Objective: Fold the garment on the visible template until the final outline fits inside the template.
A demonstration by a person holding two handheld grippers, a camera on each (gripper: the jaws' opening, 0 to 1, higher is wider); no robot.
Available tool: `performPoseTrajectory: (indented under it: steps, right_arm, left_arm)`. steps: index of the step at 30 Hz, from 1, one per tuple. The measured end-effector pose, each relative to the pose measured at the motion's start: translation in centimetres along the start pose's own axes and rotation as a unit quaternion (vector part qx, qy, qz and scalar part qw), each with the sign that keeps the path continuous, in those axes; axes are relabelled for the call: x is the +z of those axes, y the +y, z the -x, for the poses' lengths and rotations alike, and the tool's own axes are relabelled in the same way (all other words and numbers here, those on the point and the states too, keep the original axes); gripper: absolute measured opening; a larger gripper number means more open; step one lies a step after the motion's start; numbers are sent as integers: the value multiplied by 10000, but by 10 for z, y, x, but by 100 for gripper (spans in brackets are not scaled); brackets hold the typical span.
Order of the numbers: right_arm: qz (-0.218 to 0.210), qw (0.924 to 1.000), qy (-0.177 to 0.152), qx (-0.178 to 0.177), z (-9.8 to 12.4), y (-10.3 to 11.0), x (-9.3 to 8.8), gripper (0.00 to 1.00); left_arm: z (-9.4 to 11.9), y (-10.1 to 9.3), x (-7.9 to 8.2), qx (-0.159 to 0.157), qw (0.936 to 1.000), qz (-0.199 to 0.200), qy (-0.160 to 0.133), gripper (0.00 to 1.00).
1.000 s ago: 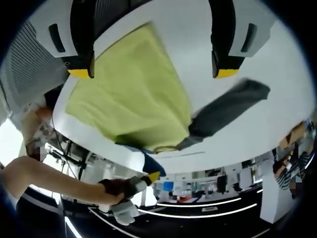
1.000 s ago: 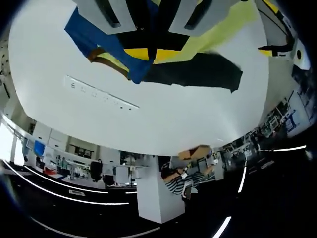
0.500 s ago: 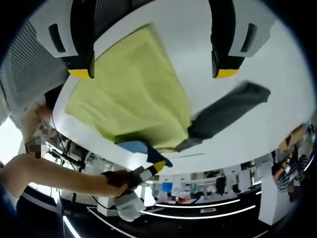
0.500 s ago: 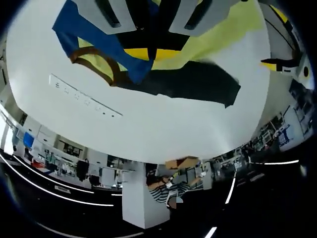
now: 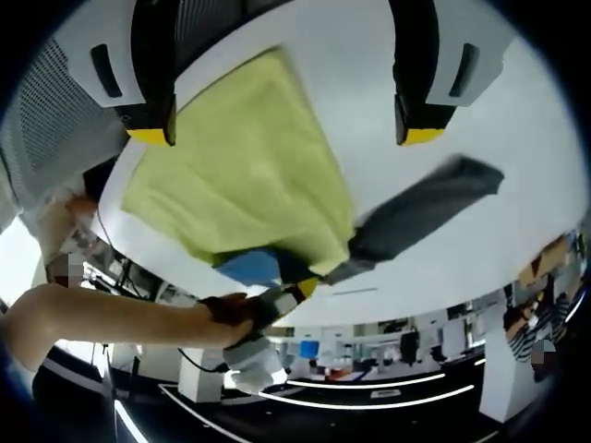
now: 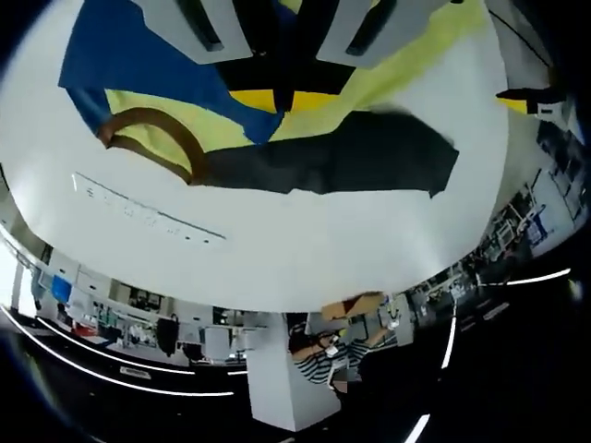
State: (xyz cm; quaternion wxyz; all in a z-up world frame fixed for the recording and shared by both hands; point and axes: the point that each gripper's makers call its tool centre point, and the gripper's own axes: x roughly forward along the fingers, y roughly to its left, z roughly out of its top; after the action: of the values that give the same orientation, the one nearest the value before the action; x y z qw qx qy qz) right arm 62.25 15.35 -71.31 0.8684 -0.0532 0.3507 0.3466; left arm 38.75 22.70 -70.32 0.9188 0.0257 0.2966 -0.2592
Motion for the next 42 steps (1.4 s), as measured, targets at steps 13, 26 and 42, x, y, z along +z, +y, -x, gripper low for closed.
performPoseTrajectory:
  steps: [13, 26, 42]
  right_arm:
    - [-117, 9997, 129, -170, 3, -7, -18, 16]
    - [-381, 9977, 399, -395, 9, -20, -51, 22]
    - [-671, 9957, 371, -515, 8, -26, -58, 0]
  left_arm:
    - [1, 2, 1, 63, 10000, -2, -29, 95]
    - [0, 3, 1, 81, 9999, -70, -18, 95]
    - [2, 5, 0, 132, 9999, -96, -3, 95]
